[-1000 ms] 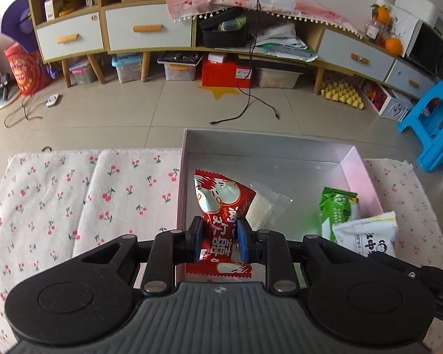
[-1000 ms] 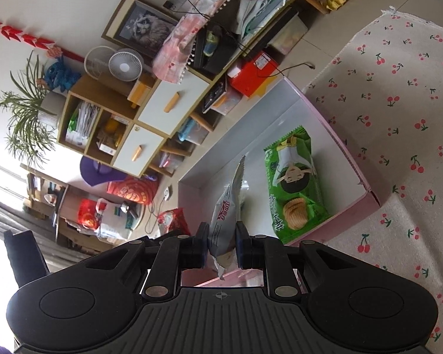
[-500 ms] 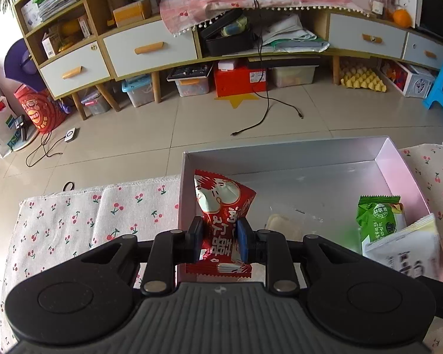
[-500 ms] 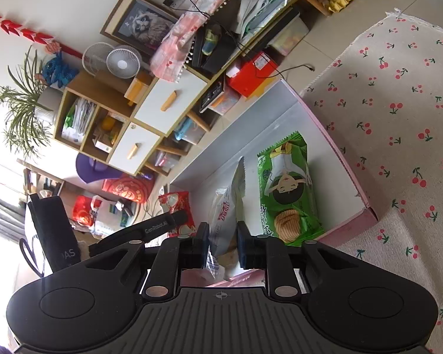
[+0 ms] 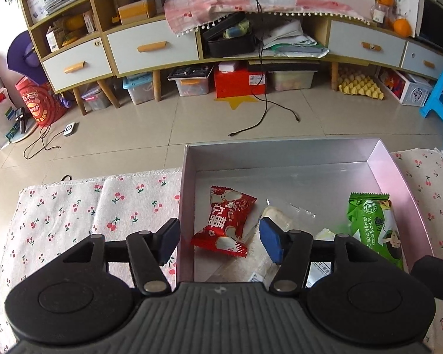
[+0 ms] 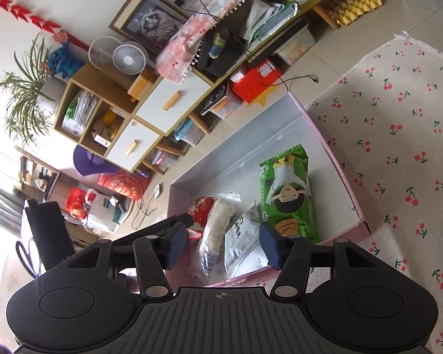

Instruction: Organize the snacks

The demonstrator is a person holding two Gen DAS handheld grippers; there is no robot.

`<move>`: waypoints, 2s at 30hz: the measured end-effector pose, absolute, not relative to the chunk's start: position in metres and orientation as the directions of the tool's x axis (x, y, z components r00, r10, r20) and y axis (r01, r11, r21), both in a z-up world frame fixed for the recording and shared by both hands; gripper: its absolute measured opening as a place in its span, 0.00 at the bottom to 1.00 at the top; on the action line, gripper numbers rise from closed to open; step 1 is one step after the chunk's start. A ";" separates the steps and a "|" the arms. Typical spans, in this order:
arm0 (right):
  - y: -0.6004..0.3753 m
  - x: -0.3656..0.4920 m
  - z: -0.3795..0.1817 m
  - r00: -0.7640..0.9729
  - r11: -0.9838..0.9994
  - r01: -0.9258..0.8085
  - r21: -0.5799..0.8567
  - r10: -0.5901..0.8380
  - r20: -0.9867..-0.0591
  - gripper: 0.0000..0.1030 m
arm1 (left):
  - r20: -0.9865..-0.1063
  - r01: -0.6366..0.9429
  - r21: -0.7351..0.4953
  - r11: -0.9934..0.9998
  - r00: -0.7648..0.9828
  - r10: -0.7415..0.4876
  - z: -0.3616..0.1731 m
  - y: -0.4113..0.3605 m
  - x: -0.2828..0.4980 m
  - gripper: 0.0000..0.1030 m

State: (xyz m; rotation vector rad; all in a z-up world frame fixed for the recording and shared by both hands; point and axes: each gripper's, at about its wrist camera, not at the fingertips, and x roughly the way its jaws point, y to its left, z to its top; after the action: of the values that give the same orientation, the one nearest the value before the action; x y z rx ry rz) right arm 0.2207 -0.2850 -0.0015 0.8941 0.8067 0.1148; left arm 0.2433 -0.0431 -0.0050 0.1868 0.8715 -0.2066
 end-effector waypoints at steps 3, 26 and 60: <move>-0.284 0.217 0.005 0.707 0.657 0.223 0.720 0.399 -0.584 0.63 | -0.771 0.259 0.058 0.964 0.625 -0.122 0.001 -0.038 0.233 0.63; -0.267 0.157 0.041 0.666 0.837 0.116 0.534 0.334 -0.667 0.87 | -0.786 0.256 -0.052 0.965 0.586 -0.198 0.005 0.030 0.146 0.95; -0.206 0.065 -0.021 0.552 0.904 -0.426 0.034 0.289 -0.782 0.87 | -0.765 0.684 0.052 0.727 0.495 -0.411 -0.059 0.077 0.063 0.99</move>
State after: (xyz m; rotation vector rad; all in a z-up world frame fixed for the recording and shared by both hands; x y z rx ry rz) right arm 0.0654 -0.2056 -0.0215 -0.1663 0.8913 0.4251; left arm 0.0635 0.0769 -0.0588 0.3749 0.8105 -0.6825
